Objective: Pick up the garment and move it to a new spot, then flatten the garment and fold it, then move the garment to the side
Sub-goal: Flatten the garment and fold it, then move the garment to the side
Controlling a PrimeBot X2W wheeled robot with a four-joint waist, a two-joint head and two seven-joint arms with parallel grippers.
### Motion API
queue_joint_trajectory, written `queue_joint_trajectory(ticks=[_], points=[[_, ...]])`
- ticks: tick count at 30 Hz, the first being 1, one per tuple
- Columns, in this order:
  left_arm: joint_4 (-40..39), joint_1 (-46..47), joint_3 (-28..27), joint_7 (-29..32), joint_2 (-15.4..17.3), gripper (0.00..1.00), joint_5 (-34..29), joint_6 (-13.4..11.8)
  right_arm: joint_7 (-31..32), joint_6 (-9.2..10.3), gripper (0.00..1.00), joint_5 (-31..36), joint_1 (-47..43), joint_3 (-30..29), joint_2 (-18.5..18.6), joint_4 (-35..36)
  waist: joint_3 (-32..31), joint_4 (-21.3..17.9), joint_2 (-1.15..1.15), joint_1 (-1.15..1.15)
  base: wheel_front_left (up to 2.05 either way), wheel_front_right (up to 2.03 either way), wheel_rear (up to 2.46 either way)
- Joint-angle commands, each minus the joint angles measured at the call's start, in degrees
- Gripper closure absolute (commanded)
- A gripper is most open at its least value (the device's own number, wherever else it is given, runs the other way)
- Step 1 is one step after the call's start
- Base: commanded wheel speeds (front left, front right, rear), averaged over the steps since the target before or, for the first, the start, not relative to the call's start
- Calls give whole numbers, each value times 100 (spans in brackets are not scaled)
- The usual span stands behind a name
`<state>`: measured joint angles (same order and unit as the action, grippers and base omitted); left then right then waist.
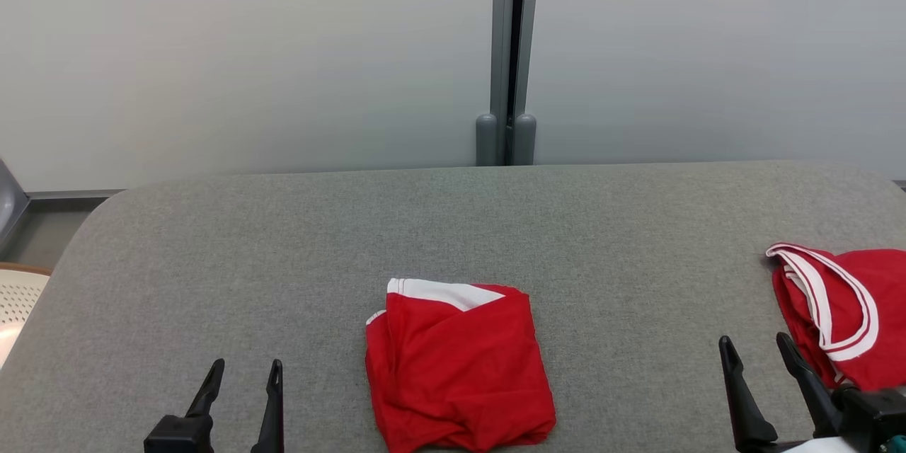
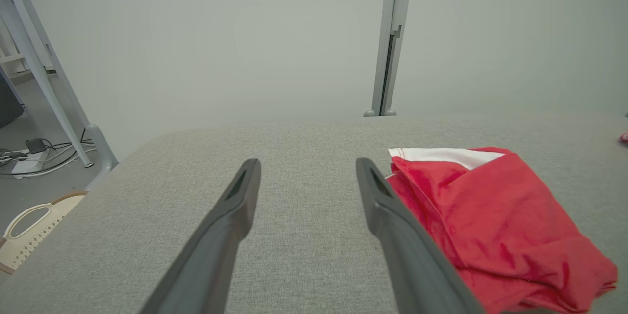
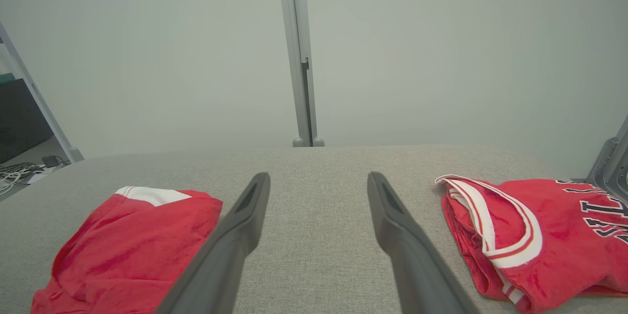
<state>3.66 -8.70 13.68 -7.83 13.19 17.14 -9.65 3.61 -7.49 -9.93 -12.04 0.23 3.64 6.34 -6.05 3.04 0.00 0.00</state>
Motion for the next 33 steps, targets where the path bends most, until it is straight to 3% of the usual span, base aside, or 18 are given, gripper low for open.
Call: queue_joint_trajectory(ticks=[1, 21, 26, 33], points=[[-18, -21, 7, 4, 33, 0, 14, -22, 17, 1, 0, 35, -50, -6, 9, 14, -6, -3, 0, 0, 0, 0, 0], [-21, 130, 109, -38, 40, 0, 20, -63, 77, 1, 0, -8, -35, -61, 6, -72, -10, 119, 0, 0, 0, 0, 0], [-38, 403, 216, -94, 12, 0, -49, 24, 78, 1, 0, -86, 114, 20, 45, -414, 136, 388, 0, 0, 0, 0, 0], [86, 907, 453, -166, -65, 0, -111, 235, -36, 1, 0, -297, 637, 497, 130, -1619, 414, 1050, 0, 0, 0, 0, 0]])
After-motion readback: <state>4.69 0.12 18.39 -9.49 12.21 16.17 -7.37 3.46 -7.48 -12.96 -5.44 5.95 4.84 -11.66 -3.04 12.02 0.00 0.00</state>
